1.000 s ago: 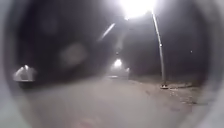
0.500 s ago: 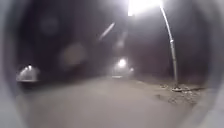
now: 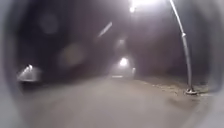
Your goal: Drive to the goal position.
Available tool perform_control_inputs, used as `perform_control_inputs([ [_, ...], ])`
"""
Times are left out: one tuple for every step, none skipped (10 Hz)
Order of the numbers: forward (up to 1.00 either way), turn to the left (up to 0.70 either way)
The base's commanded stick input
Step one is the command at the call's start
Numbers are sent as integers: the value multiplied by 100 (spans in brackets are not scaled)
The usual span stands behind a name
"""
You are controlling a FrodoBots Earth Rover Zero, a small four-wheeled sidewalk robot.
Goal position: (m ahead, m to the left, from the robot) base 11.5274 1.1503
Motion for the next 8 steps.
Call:
perform_control_inputs([
  [100, -2],
  [100, -4],
  [100, -8],
  [100, -3],
  [100, -2],
  [100, 0],
  [100, 0],
  [100, 0],
])
